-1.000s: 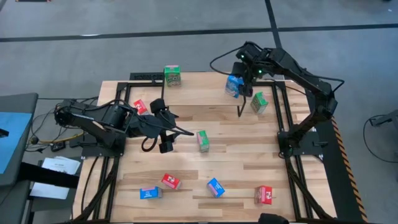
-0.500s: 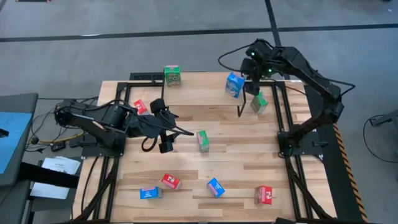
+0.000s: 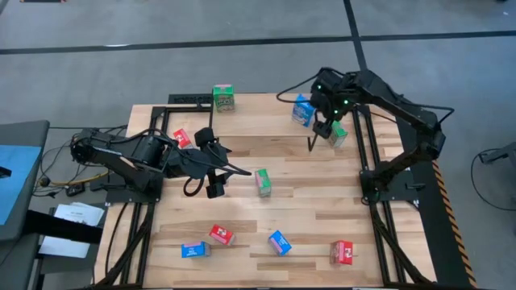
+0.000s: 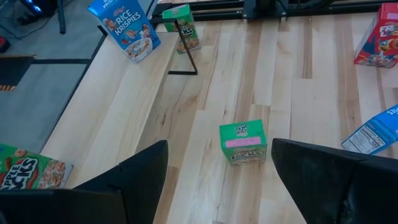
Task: Stack cereal on shelf
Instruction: Put the top right blue cereal box on the shelf
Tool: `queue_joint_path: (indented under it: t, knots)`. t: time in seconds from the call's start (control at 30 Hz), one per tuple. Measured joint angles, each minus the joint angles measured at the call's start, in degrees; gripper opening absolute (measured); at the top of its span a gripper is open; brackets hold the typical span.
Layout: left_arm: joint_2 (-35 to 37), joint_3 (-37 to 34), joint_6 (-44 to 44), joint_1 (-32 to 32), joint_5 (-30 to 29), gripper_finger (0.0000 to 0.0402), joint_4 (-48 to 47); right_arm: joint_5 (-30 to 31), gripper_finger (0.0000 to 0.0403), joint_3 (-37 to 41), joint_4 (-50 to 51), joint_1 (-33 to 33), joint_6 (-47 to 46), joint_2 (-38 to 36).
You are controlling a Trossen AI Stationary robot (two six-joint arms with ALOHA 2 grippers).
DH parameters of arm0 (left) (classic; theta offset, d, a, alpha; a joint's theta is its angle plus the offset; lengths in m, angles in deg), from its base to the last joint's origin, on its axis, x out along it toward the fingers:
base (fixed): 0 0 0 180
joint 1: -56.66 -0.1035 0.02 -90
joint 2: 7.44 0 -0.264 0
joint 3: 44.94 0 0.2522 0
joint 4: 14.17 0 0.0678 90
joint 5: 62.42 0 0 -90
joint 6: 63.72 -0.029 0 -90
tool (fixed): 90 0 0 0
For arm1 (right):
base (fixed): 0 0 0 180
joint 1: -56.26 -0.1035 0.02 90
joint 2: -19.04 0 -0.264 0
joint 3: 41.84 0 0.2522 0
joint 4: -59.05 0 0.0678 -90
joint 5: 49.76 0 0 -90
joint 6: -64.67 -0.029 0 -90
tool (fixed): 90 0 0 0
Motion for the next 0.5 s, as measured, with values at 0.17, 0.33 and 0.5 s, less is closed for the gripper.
queue_joint_path:
  t: [0.17, 0.33, 0.5]
  knots:
    - [0.0, 0.0, 0.0, 0.02, 0.0, 0.0277, 0.0, 0.02, 0.0399, 0.39, -2.95, -0.98, 2.95, -0.01]
    - [0.0, 0.0, 0.0, 0.02, 0.0, 0.0277, 0.0, 0.02, 0.04, 0.39, -7.51, -0.97, 5.73, -0.01]
    - [-0.01, 0.0, 0.0, 0.02, 0.0, 0.0277, -0.01, 0.03, 0.04, 0.39, -8.28, 0.52, 5.87, 0.45]
